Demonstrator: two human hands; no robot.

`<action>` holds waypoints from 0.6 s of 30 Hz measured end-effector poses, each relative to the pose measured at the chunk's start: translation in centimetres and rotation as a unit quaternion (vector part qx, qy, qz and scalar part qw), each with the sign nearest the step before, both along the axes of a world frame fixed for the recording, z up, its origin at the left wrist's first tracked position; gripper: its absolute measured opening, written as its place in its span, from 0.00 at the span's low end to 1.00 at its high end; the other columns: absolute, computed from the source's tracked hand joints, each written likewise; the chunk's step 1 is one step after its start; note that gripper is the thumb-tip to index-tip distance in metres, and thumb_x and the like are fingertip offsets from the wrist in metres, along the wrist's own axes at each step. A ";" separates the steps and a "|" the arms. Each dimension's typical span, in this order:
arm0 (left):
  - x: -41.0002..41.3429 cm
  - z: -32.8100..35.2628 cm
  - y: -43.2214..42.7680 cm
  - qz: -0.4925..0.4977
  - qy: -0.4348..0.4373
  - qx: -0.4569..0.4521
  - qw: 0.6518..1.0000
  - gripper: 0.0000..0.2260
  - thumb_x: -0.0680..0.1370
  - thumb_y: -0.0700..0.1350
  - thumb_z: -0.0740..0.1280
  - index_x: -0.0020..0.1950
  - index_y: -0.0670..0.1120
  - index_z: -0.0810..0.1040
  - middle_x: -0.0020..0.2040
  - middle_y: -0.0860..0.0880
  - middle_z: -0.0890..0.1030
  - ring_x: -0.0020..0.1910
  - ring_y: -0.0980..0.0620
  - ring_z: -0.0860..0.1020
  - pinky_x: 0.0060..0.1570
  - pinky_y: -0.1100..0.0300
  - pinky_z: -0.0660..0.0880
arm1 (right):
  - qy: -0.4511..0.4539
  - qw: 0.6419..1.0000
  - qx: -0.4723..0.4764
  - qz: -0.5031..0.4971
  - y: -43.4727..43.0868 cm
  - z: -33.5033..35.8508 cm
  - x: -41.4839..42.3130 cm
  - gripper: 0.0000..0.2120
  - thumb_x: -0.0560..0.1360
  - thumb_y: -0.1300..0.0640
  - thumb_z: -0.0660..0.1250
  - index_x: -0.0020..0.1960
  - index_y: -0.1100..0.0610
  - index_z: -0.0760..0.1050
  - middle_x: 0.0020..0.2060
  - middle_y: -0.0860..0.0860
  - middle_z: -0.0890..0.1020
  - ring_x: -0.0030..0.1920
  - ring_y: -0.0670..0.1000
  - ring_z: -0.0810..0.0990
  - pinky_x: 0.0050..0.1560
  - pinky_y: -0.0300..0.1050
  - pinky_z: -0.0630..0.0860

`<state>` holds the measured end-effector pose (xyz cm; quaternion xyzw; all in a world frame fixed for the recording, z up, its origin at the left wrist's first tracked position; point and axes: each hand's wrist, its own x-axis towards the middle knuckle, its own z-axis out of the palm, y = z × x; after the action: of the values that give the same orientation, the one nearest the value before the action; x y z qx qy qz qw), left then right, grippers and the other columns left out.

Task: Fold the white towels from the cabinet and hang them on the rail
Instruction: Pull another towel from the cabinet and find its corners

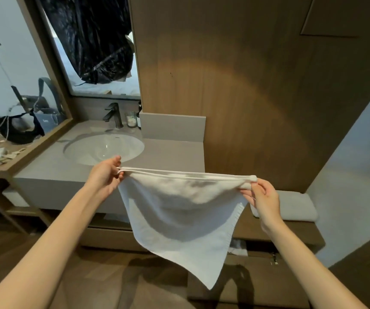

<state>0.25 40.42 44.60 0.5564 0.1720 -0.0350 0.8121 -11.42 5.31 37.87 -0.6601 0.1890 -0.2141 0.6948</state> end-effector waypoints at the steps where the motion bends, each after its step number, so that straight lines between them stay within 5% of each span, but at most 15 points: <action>1: 0.1 0.3 0.0 0.017 -0.008 0.006 1.000 0.19 0.75 0.26 0.48 0.46 0.44 0.74 0.42 0.47 0.68 0.33 0.53 0.65 0.23 0.69 0.66 | -0.005 1.000 0.001 0.005 0.2 0.2 0.4 0.12 0.82 0.60 0.59 0.62 0.64 0.72 0.52 0.62 0.82 0.48 0.54 0.84 0.49 0.40 0.81; 5: 1.6 1.2 0.9 0.058 -0.049 0.053 0.996 0.20 0.75 0.25 0.49 0.55 0.42 0.73 0.44 0.47 0.70 0.34 0.54 0.67 0.28 0.66 0.65 | -0.037 0.999 0.009 -0.003 1.4 1.5 2.6 0.10 0.82 0.61 0.60 0.59 0.62 0.75 0.49 0.59 0.83 0.46 0.50 0.84 0.47 0.37 0.80; 10: 5.2 2.2 2.1 0.067 -0.118 0.150 0.979 0.20 0.76 0.24 0.52 0.41 0.47 0.73 0.40 0.48 0.71 0.35 0.55 0.68 0.35 0.62 0.65 | -0.069 0.996 0.002 -0.064 3.6 3.0 6.9 0.10 0.81 0.59 0.62 0.60 0.60 0.76 0.48 0.49 0.82 0.48 0.46 0.82 0.44 0.31 0.77; 18: 16.1 2.4 3.8 0.093 -0.127 0.136 0.978 0.20 0.76 0.25 0.52 0.41 0.49 0.72 0.40 0.48 0.69 0.36 0.55 0.68 0.34 0.64 0.68 | -0.065 0.990 -0.035 -0.120 6.3 3.8 16.3 0.08 0.80 0.56 0.63 0.59 0.54 0.76 0.48 0.44 0.80 0.50 0.45 0.79 0.48 0.35 0.76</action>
<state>16.31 44.22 46.99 0.6430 0.1214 0.1355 0.7439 4.92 11.64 41.67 -0.6411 0.2135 -0.3445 0.6517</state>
